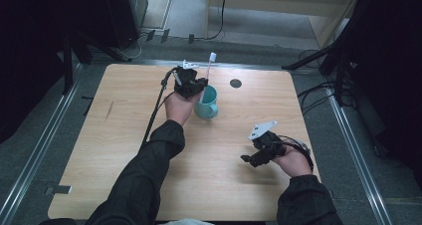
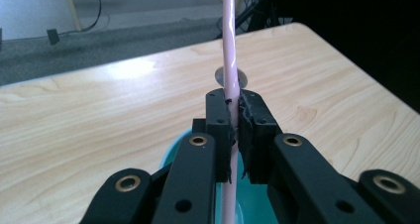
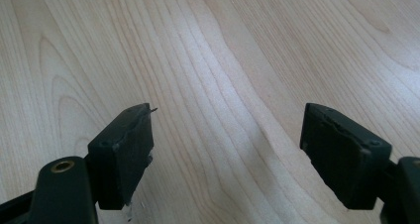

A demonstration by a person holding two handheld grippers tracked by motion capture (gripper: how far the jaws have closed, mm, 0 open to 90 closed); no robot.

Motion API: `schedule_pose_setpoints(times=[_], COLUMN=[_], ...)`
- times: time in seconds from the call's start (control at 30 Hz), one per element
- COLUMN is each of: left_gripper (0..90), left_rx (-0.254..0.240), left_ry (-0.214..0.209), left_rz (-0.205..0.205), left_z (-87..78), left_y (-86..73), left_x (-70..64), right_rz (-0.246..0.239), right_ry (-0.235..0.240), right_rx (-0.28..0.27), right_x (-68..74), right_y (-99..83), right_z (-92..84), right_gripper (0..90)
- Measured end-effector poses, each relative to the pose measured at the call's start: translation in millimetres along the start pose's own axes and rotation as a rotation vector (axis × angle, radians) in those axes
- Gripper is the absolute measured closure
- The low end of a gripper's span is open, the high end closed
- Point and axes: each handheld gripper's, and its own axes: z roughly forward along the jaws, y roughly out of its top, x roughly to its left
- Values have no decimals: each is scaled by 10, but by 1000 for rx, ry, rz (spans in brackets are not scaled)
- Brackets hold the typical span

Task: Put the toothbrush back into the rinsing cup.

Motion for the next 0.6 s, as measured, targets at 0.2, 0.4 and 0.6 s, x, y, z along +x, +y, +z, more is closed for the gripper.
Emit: schedule_pose_setpoints(times=[0.2,0.4,0.6], left_gripper=[838,839,837], left_rx=[25,72,109], left_ry=[-3,-2,0], left_rz=[-3,14,24], left_z=[42,105,144], left_y=[-82,-181,-205], left_x=[-3,-23,-22], right_rz=[0,-1,0], right_ry=[1,4,-1], right_rx=[-1,5,2], right_x=[1,2,1], right_y=[2,5,6], right_z=[1,6,1], right_gripper=[207,207,207])
